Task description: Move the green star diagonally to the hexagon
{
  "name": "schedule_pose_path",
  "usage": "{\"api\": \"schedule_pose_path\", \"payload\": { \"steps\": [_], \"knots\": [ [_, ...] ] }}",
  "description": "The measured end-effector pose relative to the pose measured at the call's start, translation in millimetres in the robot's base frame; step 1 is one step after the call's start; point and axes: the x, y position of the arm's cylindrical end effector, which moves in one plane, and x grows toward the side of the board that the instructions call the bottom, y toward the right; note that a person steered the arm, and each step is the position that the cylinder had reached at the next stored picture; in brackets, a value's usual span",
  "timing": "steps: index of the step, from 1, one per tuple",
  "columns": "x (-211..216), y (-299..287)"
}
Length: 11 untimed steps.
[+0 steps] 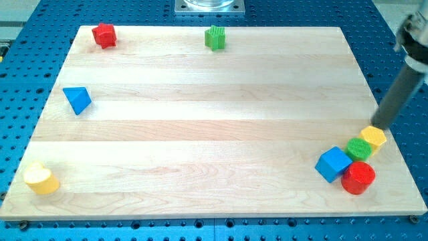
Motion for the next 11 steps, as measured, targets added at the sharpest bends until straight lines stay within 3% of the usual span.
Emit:
{"api": "schedule_pose_path", "payload": {
  "steps": [1, 2, 3, 4, 5, 6, 7, 8, 9, 10, 11],
  "knots": [
    [24.6, -29.7],
    [-8.8, -82.3],
    [-108.4, -138.3],
    [-151.5, -294.2],
    [-239.8, -347.1],
    [-299.9, -309.8],
    [-257.2, -237.5],
    [-175.3, -204.4],
    [-201.3, -227.3],
    [-281.1, -257.4],
    [-262.0, -321.5]
  ]
}}
